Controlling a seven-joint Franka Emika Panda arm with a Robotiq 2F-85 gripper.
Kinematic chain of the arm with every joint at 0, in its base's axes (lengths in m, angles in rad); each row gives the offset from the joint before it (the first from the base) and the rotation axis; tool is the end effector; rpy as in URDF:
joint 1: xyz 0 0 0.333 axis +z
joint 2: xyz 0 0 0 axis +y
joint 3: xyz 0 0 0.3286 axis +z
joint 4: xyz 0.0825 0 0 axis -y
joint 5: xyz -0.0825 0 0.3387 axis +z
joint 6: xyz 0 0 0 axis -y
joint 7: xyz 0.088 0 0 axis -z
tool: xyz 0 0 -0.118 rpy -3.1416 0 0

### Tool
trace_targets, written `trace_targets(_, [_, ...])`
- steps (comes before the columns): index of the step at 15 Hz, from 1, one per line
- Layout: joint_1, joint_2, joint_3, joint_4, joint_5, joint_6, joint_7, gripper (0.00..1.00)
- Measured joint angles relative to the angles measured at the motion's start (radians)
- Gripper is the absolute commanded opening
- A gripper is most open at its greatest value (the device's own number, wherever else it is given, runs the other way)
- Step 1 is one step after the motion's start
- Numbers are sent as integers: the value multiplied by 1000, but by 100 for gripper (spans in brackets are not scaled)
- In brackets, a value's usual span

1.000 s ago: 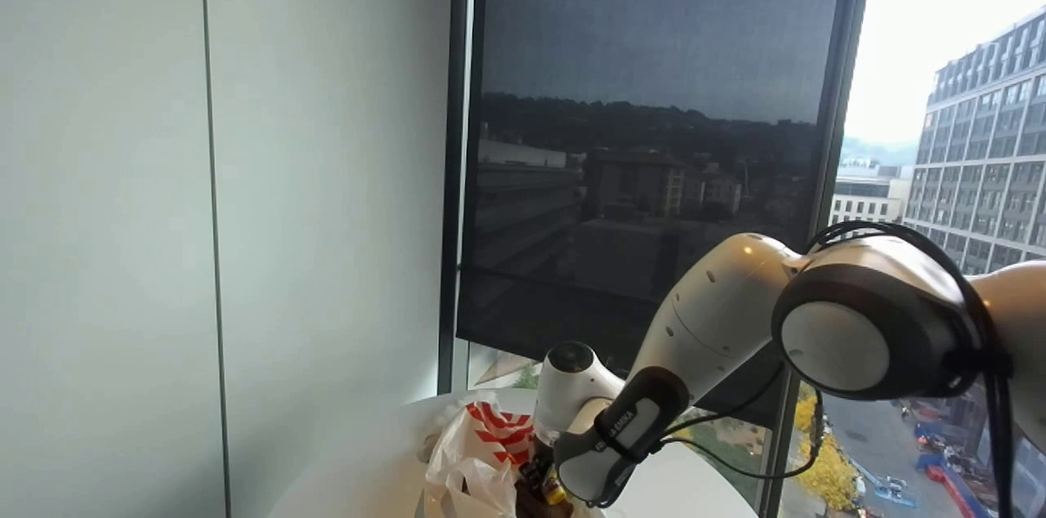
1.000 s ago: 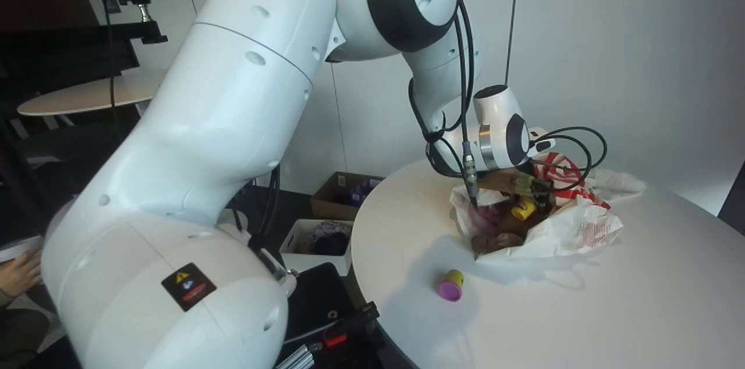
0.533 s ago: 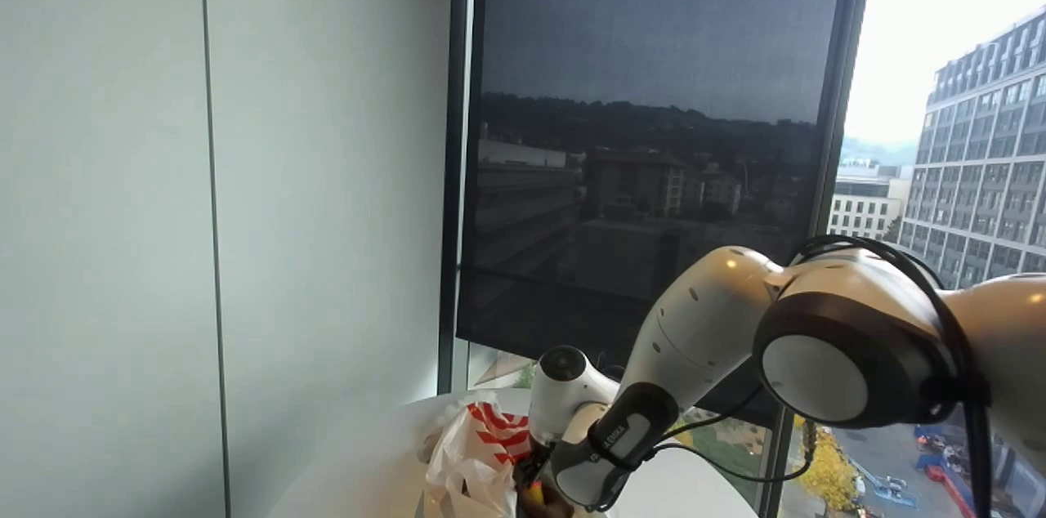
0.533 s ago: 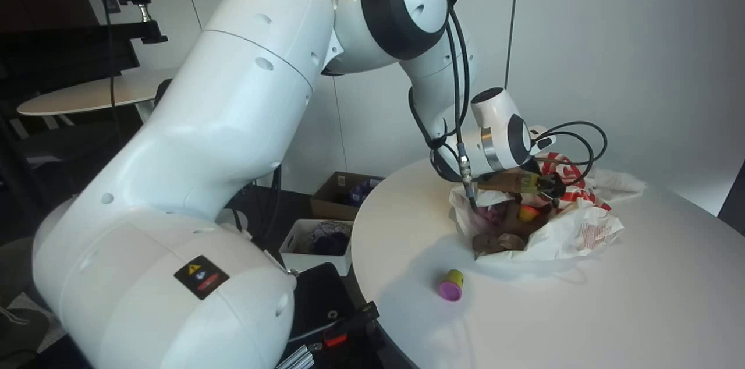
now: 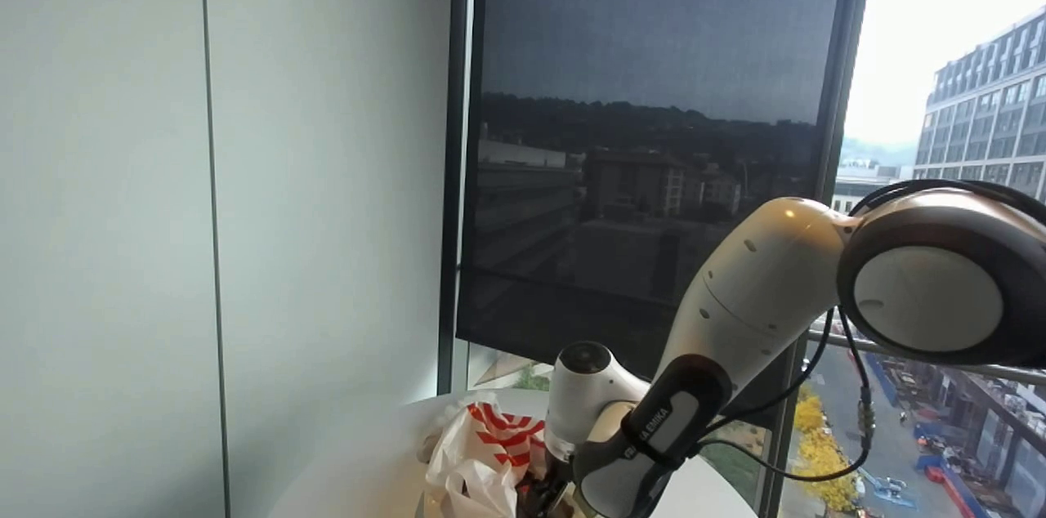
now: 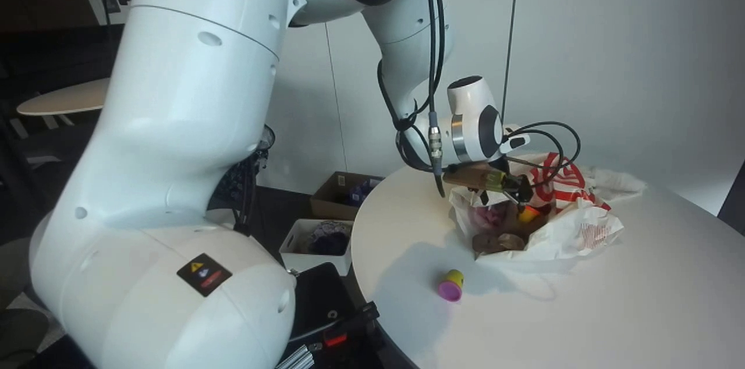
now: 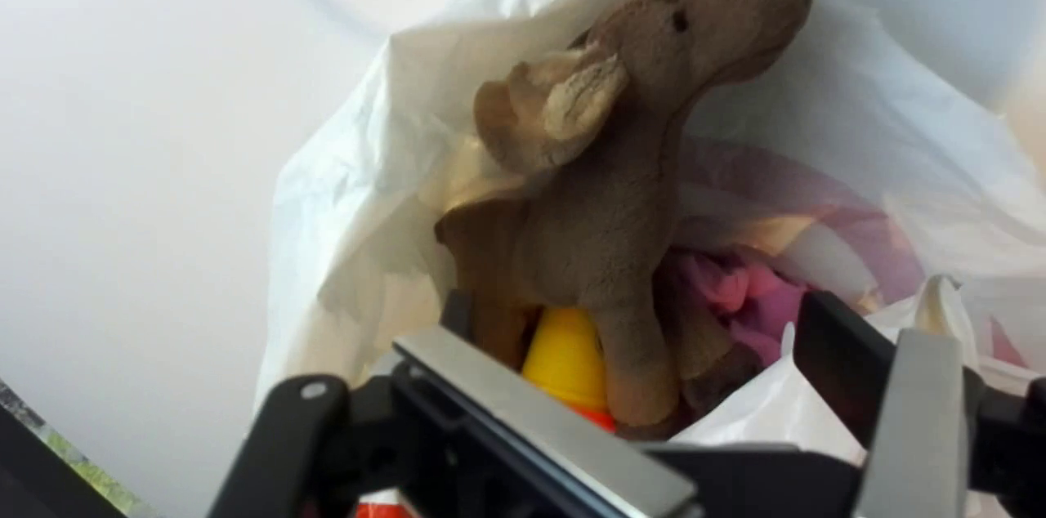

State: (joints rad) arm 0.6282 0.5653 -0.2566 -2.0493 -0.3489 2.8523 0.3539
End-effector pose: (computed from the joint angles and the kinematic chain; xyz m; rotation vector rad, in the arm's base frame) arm 0.5487 0.2418 0.2271 2.8782 0.5790 0.4645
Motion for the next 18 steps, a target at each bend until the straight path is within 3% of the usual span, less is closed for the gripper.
trace_targets(5, [7, -198, 35, -266, -15, -45, 36, 100])
trace_targets(9, [-14, -251, 77, -413, -68, -61, 47, 100])
trace_targets(15, [-6, -177, 42, -459, -247, 4, 115, 100])
trace_targets(18, [-10, -132, 18, -449, -259, 46, 116, 100])
